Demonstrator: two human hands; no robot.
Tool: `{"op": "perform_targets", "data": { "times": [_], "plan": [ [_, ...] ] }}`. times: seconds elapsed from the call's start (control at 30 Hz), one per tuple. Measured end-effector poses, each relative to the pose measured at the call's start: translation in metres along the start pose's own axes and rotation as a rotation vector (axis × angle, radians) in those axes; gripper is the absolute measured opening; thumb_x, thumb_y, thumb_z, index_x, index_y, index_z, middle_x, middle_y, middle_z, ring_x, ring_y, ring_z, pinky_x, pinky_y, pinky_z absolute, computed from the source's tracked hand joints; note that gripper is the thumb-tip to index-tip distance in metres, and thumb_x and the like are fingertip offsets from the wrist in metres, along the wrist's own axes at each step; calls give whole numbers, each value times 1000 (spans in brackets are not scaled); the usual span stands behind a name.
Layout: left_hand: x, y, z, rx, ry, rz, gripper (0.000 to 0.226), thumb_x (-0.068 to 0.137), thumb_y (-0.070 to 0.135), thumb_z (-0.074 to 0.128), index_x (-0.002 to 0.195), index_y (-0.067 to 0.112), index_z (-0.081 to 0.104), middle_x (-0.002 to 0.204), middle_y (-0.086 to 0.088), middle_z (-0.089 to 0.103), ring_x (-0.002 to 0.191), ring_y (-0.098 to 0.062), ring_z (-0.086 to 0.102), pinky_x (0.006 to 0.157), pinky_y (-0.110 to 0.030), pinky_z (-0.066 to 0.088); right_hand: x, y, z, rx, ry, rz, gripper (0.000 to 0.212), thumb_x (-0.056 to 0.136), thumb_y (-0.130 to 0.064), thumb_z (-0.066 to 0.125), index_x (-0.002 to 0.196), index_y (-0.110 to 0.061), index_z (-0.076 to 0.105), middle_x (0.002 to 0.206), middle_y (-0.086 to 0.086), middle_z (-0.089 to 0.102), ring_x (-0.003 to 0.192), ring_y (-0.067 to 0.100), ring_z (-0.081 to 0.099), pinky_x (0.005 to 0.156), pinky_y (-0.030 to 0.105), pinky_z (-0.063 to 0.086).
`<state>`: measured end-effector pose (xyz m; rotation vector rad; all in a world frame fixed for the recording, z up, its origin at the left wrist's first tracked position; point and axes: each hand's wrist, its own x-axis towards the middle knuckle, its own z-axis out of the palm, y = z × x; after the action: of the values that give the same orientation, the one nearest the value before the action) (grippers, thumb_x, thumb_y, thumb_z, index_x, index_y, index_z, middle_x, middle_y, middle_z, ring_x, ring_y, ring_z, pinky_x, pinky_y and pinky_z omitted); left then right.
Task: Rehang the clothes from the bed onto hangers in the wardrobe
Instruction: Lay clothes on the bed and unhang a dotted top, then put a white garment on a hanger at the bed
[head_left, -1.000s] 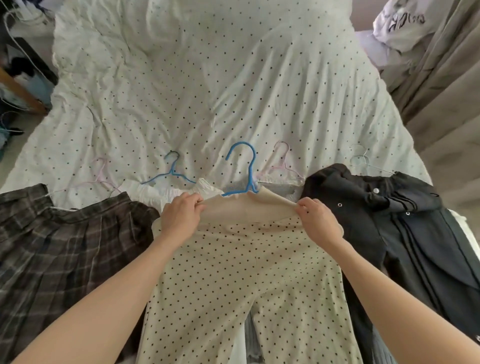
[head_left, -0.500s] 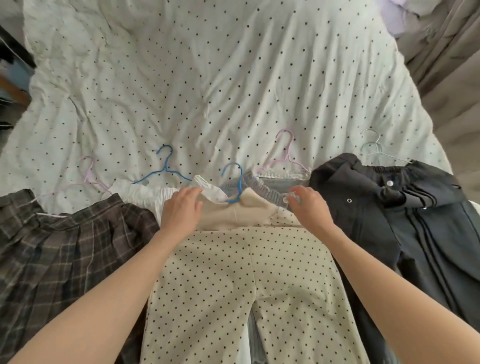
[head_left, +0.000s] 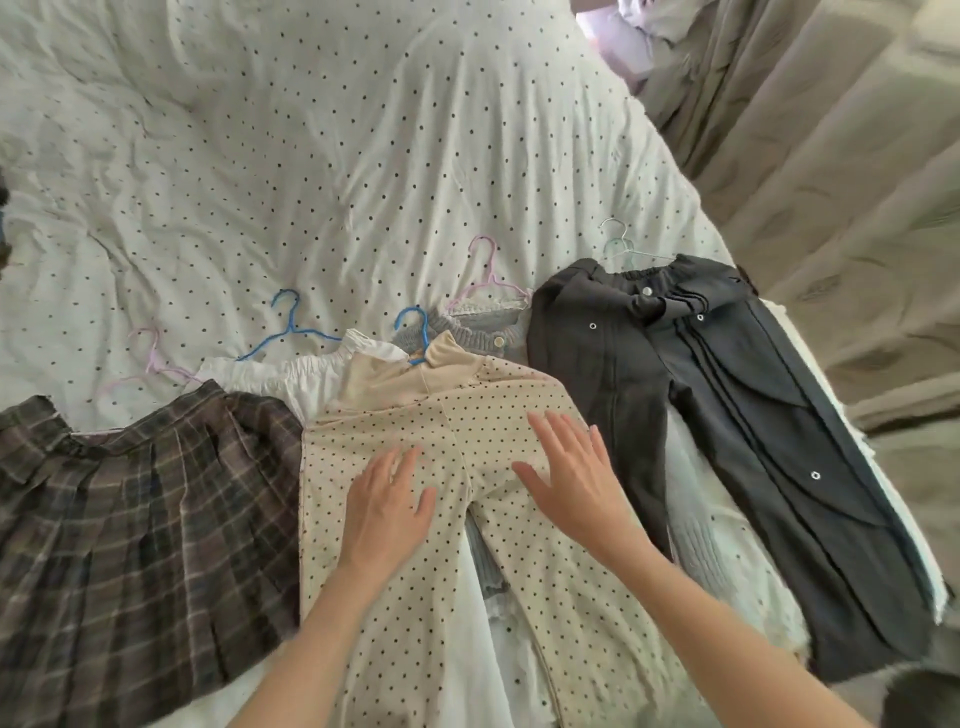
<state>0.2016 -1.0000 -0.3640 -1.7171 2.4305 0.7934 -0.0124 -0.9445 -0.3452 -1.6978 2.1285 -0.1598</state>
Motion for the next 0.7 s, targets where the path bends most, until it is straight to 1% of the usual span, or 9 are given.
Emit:
{"op": "perform_targets", "data": {
  "times": [0.07, 0.13, 0.2, 0.27, 0.37, 0.43, 0.53, 0.6, 0.7],
  "plan": [
    [-32, 7, 5, -12, -3, 52, 54, 96, 40, 38, 146, 21, 26, 153, -7, 22, 142, -21, 16, 114, -37, 15, -44, 2, 4, 24, 31, 59, 77, 83, -65, 13, 146, -23, 23, 153, 3, 25, 143, 19, 15, 114, 38, -1],
    [-54, 9, 8, -11, -16, 106, 56, 96, 46, 33, 146, 23, 23, 154, -5, 19, 143, -20, 10, 116, -37, 10, -76, 6, 8, 27, 51, 130, 72, 86, -63, 19, 147, -25, 20, 154, 0, 22, 144, 17, 12, 113, 37, -3],
    [-77, 13, 7, 34, -38, 191, 68, 88, 59, 16, 147, 25, 20, 155, -3, 16, 144, -19, 6, 116, -37, 6, -117, 9, 11, 29, 109, 222, 66, 91, -57, 32, 148, -27, 16, 155, -2, 17, 144, 16, 7, 115, 39, -4],
    [-95, 22, 6, 75, -64, 271, 66, 89, 58, 13, 147, 27, 15, 156, 0, 11, 144, -18, 1, 115, -35, 1, -162, 9, 11, 46, 182, 315, 65, 92, -55, 35, 148, -29, 14, 156, -4, 15, 144, 16, 6, 115, 39, -5],
    [-120, 48, 3, 82, -36, 440, 65, 89, 59, 16, 147, 30, 14, 156, 1, 10, 144, -16, -1, 112, -31, -4, -225, 8, 11, 50, 277, 442, 73, 85, -67, 16, 147, -29, 15, 155, -3, 15, 144, 16, 6, 114, 38, -7],
    [-134, 70, 6, 43, -31, 551, 61, 91, 55, 25, 146, 29, 19, 155, 2, 12, 142, -13, -1, 111, -30, -5, -261, 11, 14, 63, 329, 528, 80, 79, -68, 7, 147, -28, 20, 155, -2, 19, 144, 18, 10, 115, 41, -3],
    [-155, 107, 16, 75, -30, 728, 61, 89, 54, 24, 143, 25, 31, 152, -3, 25, 143, -19, 11, 112, -35, 3, -312, 16, 16, 90, 438, 647, 80, 82, -68, 10, 145, -23, 28, 151, 2, 30, 142, 21, 20, 115, 46, 7],
    [-172, 134, 27, 112, -50, 841, 64, 86, 54, 23, 138, 22, 41, 147, -6, 36, 140, -25, 23, 111, -39, 11, -347, 20, 15, 113, 483, 724, 81, 80, -69, 11, 146, -23, 27, 151, 2, 30, 142, 22, 20, 113, 43, 3],
    [-204, 173, 49, 153, -88, 1001, 55, 87, 47, 33, 131, 18, 50, 137, -8, 48, 132, -29, 38, 106, -43, 24, -401, 29, 16, 171, 568, 851, 83, 76, -65, 9, 146, -23, 27, 152, 3, 26, 143, 21, 15, 112, 38, -4]
  ]
}}
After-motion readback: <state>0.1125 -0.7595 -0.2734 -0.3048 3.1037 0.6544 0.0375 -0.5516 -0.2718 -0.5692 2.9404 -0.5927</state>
